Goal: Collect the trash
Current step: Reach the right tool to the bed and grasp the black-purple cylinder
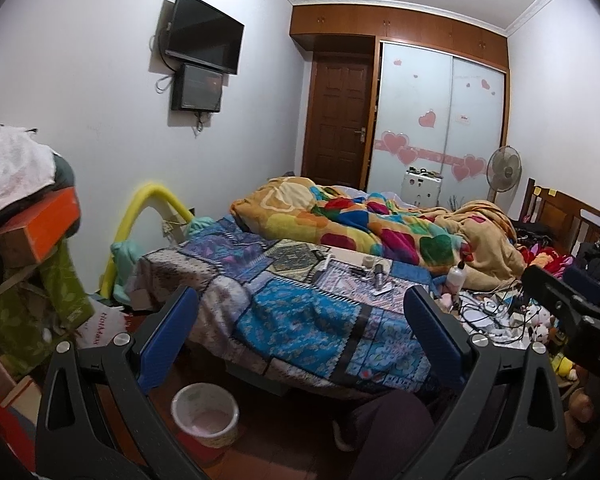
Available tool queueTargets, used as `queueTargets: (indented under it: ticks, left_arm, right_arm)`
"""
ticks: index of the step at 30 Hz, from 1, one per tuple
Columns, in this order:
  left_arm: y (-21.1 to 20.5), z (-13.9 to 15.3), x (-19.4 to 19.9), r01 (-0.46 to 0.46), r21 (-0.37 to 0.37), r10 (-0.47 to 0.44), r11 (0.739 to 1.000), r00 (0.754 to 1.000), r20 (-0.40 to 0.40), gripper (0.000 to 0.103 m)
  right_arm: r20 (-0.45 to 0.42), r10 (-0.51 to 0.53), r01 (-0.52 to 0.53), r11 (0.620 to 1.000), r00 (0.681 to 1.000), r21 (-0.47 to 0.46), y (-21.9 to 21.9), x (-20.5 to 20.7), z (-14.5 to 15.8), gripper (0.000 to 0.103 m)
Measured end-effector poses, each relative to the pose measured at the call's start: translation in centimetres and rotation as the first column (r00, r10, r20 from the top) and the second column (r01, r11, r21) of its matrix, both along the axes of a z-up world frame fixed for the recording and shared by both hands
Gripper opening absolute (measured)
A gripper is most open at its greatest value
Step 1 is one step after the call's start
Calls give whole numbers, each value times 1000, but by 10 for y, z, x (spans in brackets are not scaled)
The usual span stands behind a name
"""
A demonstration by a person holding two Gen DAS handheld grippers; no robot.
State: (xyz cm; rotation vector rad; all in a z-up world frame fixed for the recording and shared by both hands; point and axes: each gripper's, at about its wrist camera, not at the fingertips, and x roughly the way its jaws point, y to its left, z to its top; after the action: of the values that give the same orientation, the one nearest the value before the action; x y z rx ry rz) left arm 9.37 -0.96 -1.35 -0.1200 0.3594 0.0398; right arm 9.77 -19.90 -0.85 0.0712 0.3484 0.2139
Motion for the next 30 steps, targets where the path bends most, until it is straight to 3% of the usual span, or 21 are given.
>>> queueTargets:
  ticks: [12, 17, 25, 30]
  left_arm:
    - [-50, -17, 129, 96, -40, -99, 995, 993, -64, 103]
    - [-77, -44, 195, 109, 2, -108, 994, 987, -117, 103]
    - [-100, -93, 288, 111, -10, -111, 994, 971, -213, 103]
    - [-100, -130, 343, 92, -31, -97, 995, 954, -285, 103]
  right_arm:
    - [-100, -114, 117, 993, 988, 23, -47, 104, -28, 103]
    - [-148, -130, 134, 991, 980, 17, -67, 156, -44, 103]
    - [-209, -126, 108, 990, 970, -96, -76, 238, -82, 103]
    - [-282, -84, 57, 993, 956, -103, -77, 288, -108, 103]
